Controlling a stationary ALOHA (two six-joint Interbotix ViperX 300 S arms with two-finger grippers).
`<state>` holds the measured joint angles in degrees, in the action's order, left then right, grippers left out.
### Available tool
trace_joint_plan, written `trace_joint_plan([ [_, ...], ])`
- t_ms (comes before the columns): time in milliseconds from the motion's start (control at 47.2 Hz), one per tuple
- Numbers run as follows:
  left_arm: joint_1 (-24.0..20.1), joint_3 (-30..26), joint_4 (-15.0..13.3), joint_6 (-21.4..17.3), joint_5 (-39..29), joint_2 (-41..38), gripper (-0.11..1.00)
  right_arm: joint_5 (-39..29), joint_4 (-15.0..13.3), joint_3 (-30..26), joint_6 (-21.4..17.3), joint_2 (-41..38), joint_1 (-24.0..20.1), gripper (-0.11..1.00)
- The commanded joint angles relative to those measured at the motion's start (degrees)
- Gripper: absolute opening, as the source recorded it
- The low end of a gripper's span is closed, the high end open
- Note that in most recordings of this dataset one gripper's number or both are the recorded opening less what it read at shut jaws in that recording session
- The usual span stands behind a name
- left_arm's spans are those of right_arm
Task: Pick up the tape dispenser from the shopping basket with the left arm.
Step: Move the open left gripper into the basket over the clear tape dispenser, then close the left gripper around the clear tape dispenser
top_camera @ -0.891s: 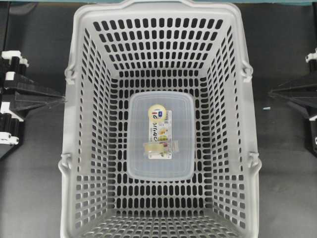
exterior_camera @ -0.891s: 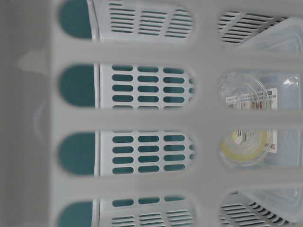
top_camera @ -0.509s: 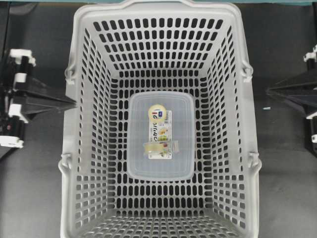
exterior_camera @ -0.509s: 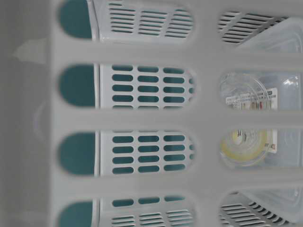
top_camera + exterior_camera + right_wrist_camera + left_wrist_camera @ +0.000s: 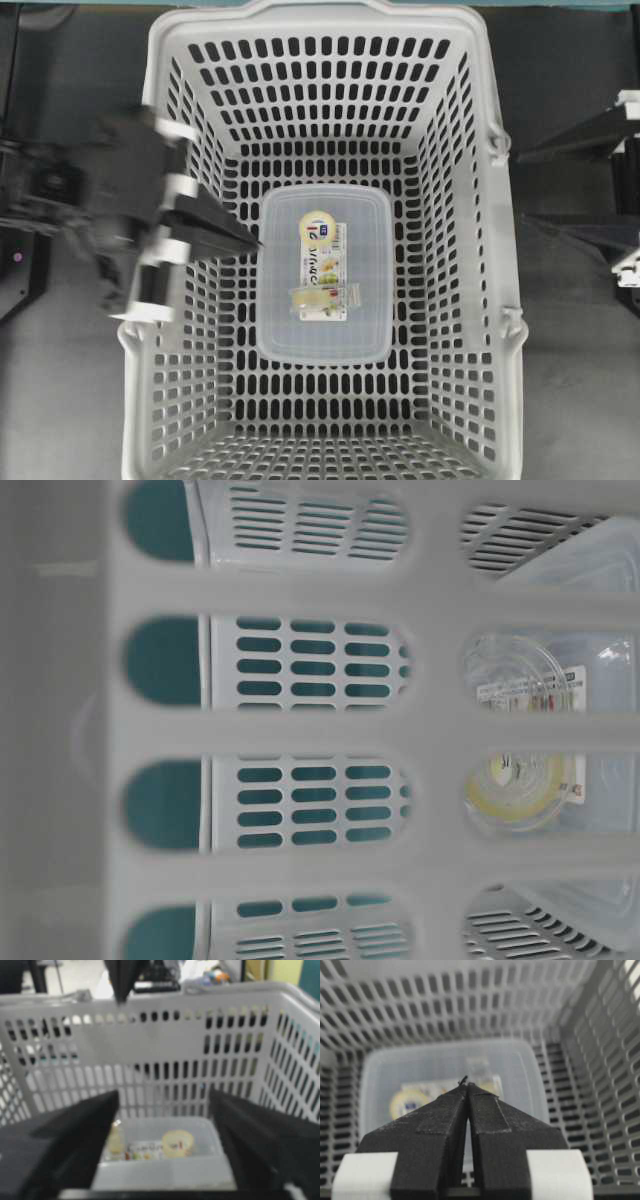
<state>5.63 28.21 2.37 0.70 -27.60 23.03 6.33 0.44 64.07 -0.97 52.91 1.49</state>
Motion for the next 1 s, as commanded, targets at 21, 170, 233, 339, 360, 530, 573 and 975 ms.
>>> trace_joint_plan([
  [21,0.44,-5.89,0.18,0.35,-3.87,-5.45,0.01,0.09,0.18,-1.32,-0.09,-0.09,0.00,0.80],
  [170,0.62,-10.90,0.18,2.55,-9.23,-13.01,0.27,0.18,0.18,-1.41,-0.09,-0.09,0.00,0.78],
  [233,1.05,-13.10,0.18,5.01,-10.99,-16.00,0.46,0.26,0.18,-1.32,-0.09,-0.09,-0.09,0.77],
  [339,1.32,-15.03,0.18,9.14,-12.66,-19.42,0.77,0.35,0.18,-1.32,0.00,0.09,-0.44,0.77],
  [360,1.32,-15.21,0.18,9.76,-12.83,-19.95,0.81,0.35,0.18,-1.32,0.00,0.09,-0.44,0.77],
  [530,1.85,-15.38,0.18,14.41,-12.74,-24.52,0.89,0.26,0.18,-1.41,0.09,0.70,-0.62,0.77],
  [573,2.11,-15.38,0.18,14.77,-12.74,-25.49,0.88,0.18,0.18,-1.32,0.09,0.97,-0.62,0.77],
  [975,2.64,-14.68,0.18,14.15,-14.15,-28.92,0.68,0.00,0.18,-0.88,-0.09,2.02,-1.05,0.77],
])
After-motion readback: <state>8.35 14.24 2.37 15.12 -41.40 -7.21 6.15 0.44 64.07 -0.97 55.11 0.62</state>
